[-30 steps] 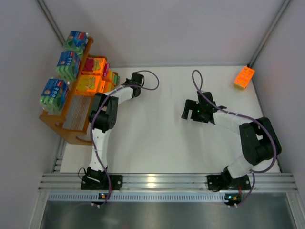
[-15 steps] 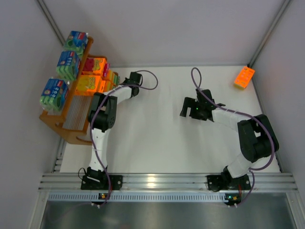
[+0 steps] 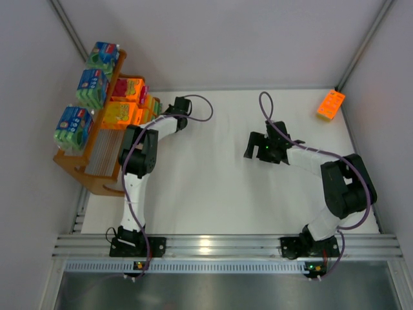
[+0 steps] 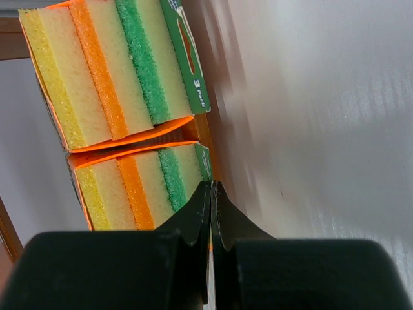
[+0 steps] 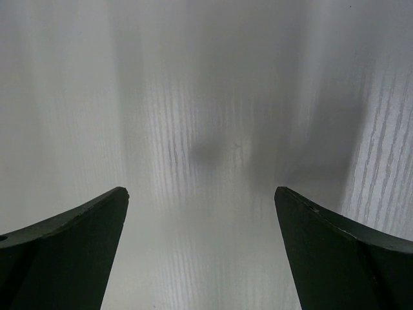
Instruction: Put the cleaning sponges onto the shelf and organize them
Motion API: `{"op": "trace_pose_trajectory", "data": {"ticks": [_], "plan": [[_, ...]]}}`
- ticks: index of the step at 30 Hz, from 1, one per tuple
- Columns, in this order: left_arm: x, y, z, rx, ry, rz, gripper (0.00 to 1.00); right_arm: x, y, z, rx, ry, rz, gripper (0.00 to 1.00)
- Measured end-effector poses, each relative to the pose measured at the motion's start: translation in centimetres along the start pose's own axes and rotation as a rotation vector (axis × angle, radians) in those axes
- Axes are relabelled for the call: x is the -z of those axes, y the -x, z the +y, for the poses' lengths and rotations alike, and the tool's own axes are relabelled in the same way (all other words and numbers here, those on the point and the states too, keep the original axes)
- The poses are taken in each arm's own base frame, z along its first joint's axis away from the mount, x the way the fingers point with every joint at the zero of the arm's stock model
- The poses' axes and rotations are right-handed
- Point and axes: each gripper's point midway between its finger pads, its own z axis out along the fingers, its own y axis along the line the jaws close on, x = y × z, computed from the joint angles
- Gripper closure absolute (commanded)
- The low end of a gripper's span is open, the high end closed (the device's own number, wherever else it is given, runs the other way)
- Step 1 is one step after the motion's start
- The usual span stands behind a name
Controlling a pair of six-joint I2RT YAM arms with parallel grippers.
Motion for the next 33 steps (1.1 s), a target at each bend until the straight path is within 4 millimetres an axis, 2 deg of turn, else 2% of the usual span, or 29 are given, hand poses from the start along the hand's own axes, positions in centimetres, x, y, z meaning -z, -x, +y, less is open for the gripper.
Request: {"op": "trace_pose_trajectory", "data": {"ticks": [6,8,12,13,18,20,24,30,33], "plan": [[-0.1,0.1,0.1,0.006,0.002,-0.001,0.99,0.0,0.0,0.0,0.000,0.003,0.001,0.00],[-0.1,0.1,0.1,0.006,0.000,-0.003,0.90,0.0,0.0,0.1,0.000,0.003,0.001,0.00],[-0.1,0.2,-0.3,0.009,-0.016,-0.011,0.80,0.0,0.0,0.2,0.000,0.009,0.002,0.00],[-0.1,0.2,-0.4,0.009,-0.019,-0.012,0.75,0.0,0.0,0.2,0.000,0.012,0.002,0.01],[0.5,0.1,-1.1,-0.002,-0.034,-0.019,0.69,0.4,0.1,0.5,0.002,0.025,-0.003,0.01],[1.1,0.3,-1.2,0.005,-0.042,-0.030,0.65,0.7,0.4,0.7,0.003,0.033,-0.014,0.01],[3.2,1.5,-0.5,0.040,-0.048,-0.077,0.50,1.2,0.9,1.1,0.006,0.047,-0.031,0.01],[7.9,4.5,1.7,0.128,-0.032,-0.181,0.45,2.3,1.9,1.5,0.011,0.053,-0.071,0.00],[10.3,5.6,1.7,0.207,-0.076,-0.227,0.38,3.3,3.4,0.4,-0.012,0.024,-0.119,0.01]]}}
